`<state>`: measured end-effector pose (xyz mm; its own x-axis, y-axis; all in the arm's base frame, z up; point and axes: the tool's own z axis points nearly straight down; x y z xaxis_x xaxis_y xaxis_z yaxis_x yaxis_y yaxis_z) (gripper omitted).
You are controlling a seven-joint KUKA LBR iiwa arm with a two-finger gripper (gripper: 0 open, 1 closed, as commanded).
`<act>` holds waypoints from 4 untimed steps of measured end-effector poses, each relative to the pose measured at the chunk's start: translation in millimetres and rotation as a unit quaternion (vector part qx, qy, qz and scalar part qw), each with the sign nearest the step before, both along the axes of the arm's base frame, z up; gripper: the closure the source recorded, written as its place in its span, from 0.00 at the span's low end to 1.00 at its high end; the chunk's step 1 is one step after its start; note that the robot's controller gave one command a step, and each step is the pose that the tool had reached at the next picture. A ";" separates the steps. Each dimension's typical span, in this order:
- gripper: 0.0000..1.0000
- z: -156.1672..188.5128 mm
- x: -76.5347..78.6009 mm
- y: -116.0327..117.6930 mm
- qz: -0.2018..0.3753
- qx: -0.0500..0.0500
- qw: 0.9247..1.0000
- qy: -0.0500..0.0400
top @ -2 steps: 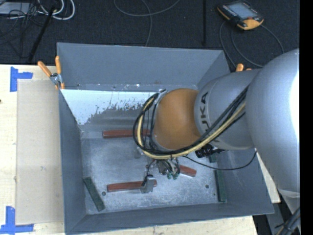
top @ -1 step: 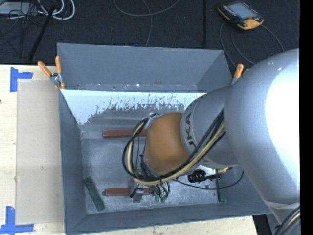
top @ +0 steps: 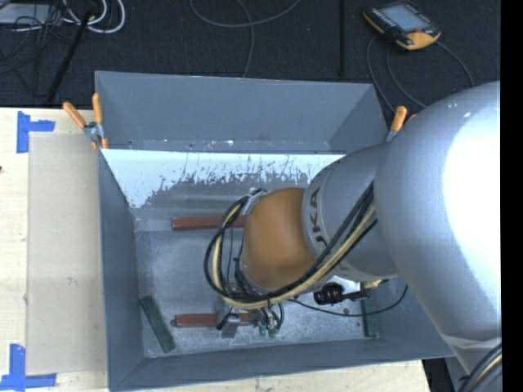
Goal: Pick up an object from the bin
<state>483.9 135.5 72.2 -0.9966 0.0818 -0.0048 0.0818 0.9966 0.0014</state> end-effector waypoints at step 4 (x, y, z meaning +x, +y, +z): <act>1.00 137.4 30.3 94.5 0.049 -0.001 0.999 0.002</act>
Offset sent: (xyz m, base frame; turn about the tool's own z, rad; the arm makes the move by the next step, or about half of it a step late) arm 0.0088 0.0678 -0.0022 -0.1738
